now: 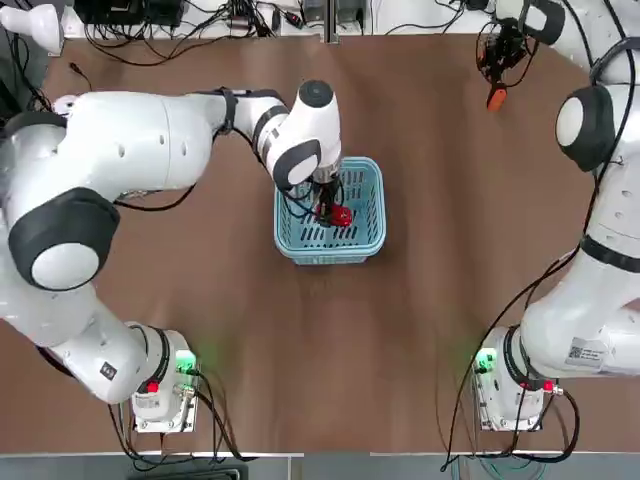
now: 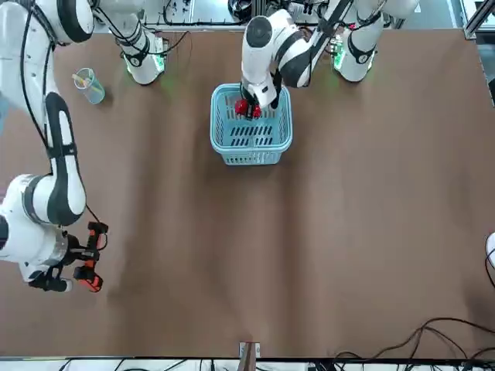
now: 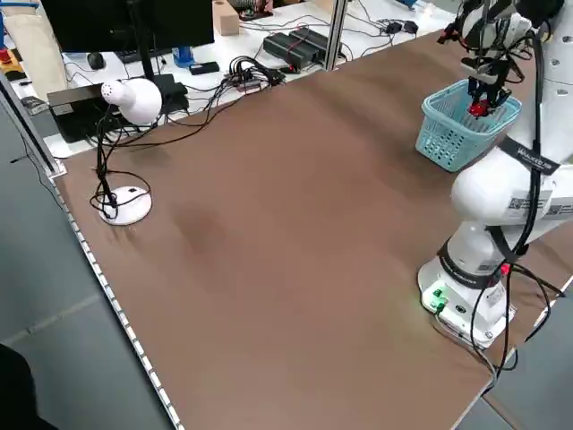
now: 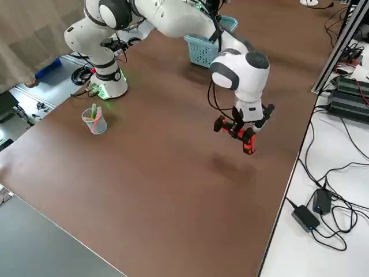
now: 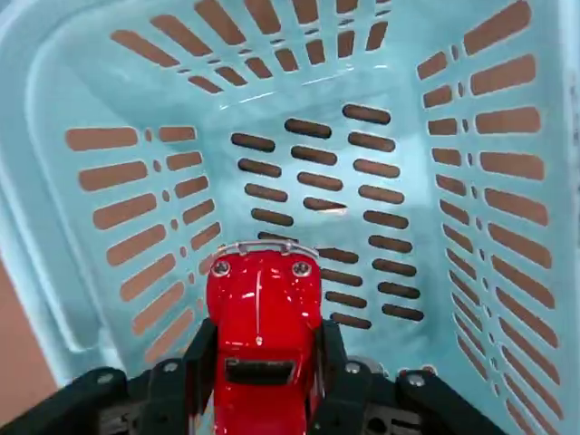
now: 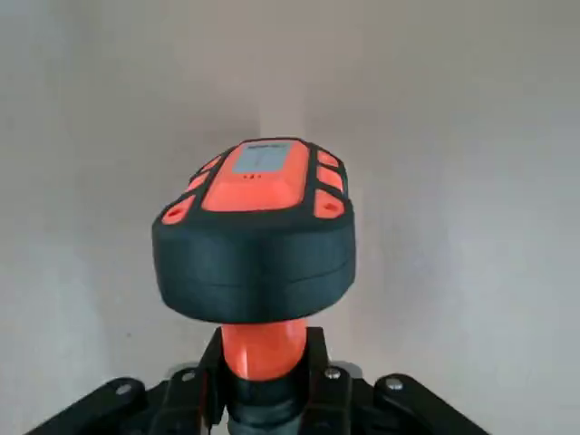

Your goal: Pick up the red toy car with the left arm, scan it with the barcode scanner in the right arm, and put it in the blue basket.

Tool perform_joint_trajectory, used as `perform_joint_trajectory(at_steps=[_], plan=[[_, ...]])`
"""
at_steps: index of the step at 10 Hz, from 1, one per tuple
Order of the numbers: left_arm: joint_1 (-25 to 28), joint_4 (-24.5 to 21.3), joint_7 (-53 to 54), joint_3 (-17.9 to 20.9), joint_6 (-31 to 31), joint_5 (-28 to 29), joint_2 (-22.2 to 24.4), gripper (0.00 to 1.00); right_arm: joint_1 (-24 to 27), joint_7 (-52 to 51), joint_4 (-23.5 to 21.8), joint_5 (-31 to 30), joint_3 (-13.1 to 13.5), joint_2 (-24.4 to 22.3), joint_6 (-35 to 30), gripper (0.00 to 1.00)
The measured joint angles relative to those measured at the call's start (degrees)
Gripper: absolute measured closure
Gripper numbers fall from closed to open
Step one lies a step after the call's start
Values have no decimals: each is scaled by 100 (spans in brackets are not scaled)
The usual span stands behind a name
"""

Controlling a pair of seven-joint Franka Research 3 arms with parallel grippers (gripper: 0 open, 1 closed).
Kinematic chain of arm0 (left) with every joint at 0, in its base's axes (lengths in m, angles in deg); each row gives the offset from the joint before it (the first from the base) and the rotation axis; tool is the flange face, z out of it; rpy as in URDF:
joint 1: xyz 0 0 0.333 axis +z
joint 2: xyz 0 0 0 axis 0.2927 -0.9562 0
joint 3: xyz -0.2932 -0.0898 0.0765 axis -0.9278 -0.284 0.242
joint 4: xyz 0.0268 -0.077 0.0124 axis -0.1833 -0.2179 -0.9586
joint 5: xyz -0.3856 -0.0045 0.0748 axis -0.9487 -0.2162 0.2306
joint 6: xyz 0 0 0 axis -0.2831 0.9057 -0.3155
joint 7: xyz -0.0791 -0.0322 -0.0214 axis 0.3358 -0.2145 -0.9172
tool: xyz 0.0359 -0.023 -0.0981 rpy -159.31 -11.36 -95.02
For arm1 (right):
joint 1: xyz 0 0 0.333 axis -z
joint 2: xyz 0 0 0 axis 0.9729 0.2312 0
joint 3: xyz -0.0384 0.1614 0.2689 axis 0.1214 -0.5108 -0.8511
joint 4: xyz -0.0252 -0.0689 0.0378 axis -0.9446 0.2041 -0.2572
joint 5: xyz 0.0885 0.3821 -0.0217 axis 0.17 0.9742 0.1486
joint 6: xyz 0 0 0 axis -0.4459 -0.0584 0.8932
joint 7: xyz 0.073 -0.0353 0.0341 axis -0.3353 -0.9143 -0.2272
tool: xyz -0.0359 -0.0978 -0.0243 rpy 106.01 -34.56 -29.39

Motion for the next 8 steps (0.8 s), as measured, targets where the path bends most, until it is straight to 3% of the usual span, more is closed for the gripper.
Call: perform_joint_trajectory(at_steps=[8], plan=[[0, 418, 69, -115, 254, 1039, -881, 52, -30, -150, -165, -48, -29, 324, 267, 63]])
